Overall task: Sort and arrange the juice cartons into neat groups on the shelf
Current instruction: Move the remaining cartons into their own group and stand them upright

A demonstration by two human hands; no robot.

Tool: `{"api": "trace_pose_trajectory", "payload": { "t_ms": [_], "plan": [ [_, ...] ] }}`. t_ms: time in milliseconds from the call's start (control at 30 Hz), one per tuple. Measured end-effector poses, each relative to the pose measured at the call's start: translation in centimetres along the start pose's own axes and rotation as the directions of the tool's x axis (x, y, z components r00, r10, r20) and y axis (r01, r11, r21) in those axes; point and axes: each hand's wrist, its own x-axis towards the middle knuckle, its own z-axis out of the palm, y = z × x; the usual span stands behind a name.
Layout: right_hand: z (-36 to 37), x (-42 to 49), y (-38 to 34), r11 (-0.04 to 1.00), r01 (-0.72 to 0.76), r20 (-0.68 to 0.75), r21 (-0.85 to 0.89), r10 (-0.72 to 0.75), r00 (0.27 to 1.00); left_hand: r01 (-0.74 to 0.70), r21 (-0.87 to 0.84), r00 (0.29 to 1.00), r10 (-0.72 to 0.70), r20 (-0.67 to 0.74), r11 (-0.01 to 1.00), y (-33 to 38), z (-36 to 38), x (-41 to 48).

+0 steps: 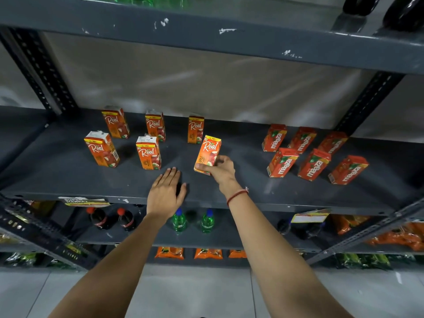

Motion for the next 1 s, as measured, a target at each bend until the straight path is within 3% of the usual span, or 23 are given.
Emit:
{"api": "trace_pose_trajectory", "payload": {
  "t_ms": [233, 600, 833, 1000],
  "plan": [
    [-1.4, -1.2, 0.6, 0.987, 0.156, 0.143, 0.050, -0.161, 0.977, 0.003, 0.000, 1.000, -0.003, -0.007, 1.000, 0.2, -0.1, -0.1],
    [-1.8, -0.8, 1.1, 0.970, 0.242, 0.155, 0.017, -0.242, 0.958, 0.009, 0.010, 1.000, -0.009, -0.007, 1.000, 0.3, -0.1, -0.1],
    [-1.2, 0.9, 0.6, 0.908, 0.371, 0.117, -0.194, -0.354, 0.928, 0.017, 0.016, 1.000, -0.017, -0.007, 1.000, 0.3, -0.1, -0.1],
    [-0.3, 1.7, 1.2, 0.892, 0.388, 0.117, -0.229, -0.371, 0.921, 0.013, 0.003, 1.000, -0.013, -0.014, 1.000, 0.3, -0.1, -0.2]
  ]
}}
